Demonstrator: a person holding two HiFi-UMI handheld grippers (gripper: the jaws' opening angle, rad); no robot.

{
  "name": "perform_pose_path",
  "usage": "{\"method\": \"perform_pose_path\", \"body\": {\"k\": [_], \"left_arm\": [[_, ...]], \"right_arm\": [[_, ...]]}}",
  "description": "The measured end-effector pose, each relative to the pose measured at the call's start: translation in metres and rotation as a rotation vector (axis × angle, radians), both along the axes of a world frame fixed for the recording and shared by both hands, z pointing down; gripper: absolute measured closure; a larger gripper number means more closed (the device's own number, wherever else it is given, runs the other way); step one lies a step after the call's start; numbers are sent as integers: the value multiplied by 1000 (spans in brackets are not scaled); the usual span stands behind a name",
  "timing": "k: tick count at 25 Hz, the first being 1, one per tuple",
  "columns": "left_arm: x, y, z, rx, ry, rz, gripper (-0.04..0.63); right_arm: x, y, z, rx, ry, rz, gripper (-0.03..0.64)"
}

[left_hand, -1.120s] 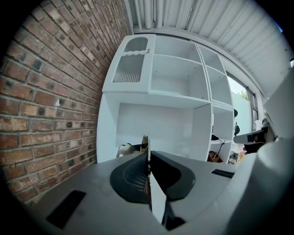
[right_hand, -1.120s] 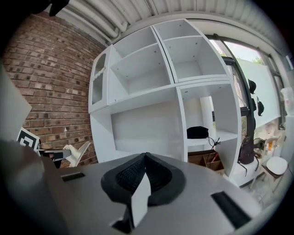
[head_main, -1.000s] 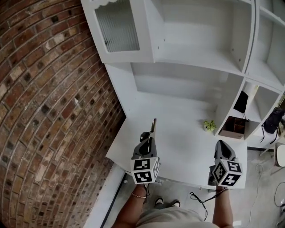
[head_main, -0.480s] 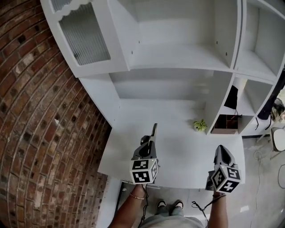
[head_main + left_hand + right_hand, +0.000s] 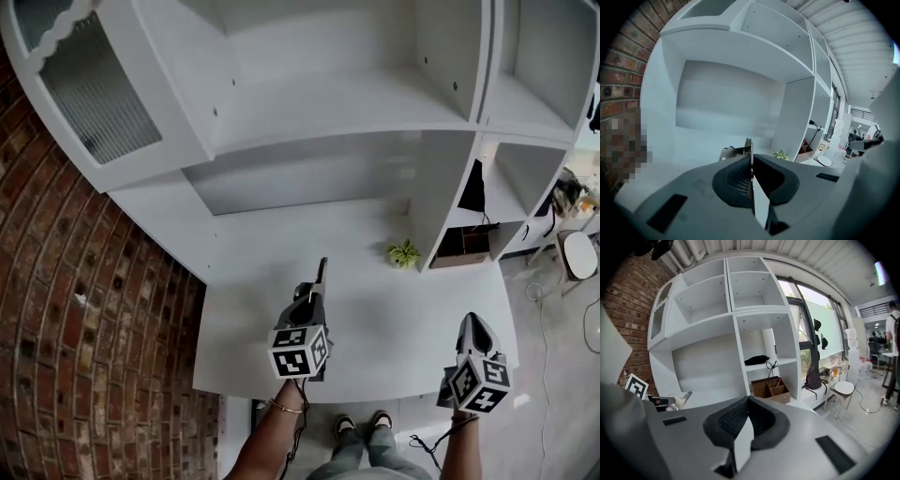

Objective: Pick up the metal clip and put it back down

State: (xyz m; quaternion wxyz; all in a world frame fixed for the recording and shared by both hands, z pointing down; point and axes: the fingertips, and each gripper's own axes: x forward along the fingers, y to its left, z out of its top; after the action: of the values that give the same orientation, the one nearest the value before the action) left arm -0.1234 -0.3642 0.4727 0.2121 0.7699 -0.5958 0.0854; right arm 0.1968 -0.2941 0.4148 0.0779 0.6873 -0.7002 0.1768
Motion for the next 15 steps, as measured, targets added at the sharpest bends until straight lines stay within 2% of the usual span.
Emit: {"method": "perform_pose_path", "body": {"k": [9, 15], "left_arm": [[0, -33, 50, -86, 71, -8, 584], [6, -49, 79, -134, 78, -2, 584]], "right_arm": [[1, -12, 29, -62, 33, 12, 615], [-4, -20, 46, -97, 8, 19, 615]]}}
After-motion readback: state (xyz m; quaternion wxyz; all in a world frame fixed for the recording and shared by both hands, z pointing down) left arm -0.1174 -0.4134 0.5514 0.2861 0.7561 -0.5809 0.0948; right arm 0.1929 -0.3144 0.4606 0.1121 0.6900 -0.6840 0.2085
